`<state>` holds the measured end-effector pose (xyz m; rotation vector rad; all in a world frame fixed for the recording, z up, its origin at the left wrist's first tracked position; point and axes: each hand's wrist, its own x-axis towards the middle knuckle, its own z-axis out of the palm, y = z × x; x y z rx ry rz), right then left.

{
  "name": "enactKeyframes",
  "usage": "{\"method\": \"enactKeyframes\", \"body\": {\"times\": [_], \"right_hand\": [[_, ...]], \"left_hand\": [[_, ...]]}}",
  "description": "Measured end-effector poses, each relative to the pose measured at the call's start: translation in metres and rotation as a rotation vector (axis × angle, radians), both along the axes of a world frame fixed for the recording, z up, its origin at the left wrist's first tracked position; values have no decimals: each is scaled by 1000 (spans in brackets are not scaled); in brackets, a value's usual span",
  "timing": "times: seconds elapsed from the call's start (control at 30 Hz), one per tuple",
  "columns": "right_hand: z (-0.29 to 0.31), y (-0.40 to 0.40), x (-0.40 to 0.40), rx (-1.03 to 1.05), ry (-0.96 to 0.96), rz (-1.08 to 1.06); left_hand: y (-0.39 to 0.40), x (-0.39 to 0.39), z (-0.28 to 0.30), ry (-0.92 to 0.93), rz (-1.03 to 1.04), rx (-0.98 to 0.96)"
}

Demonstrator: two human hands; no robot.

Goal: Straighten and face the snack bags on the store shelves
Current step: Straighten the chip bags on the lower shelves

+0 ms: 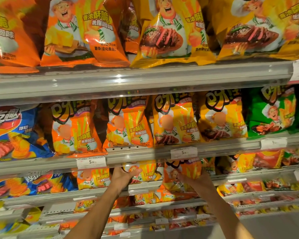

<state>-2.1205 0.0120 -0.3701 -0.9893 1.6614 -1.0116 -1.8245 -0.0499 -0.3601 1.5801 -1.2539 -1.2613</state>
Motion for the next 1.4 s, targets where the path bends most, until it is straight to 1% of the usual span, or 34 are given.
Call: {"method": "enactKeyframes", "body": {"times": [0.17, 0.23, 0.33, 0.4, 0.57, 0.67, 0.83, 0.9, 1.0, 1.07, 1.17, 1.23, 1.33, 1.4], "right_hand": [[-13, 37, -23, 23, -80, -142], [-16, 48, -31, 20, -93, -195], [-13, 62, -39, 15, -103, -253], [-12, 71, -43, 4, -112, -238], [-15, 84, -49, 17, -139, -151], [-16, 90, -45, 48, -116, -73], [-12, 89, -29, 19, 9, 32], [-8, 87, -17, 52, -63, 40], [-4, 81, 10, 101, 32, 110], [-8, 72, 26, 95, 24, 165], [-12, 55, 55, 84, -9, 299], [-14, 42, 77, 92, -18, 368], [-12, 22, 112, 96, 33, 451], [-9, 8, 132, 59, 14, 489]], "left_hand": [[2, -29, 5, -9, -26, 3], [3, -44, 6, -9, -76, 29], [5, -66, 7, -20, -101, -24], [7, -82, 9, -4, -90, -55], [6, -108, 1, 5, -150, -167], [2, -115, -5, 66, -185, -137], [1, -108, -8, 5, -297, -95], [7, -95, -9, -87, -356, -105], [18, -66, -13, -257, -404, -108], [24, -41, -20, -465, -371, -166], [41, 1, -26, -839, -319, -355], [56, 26, -29, -998, -288, -383], [71, 56, -39, -1114, -229, -354], [79, 69, -41, -1163, -243, -278]]}}
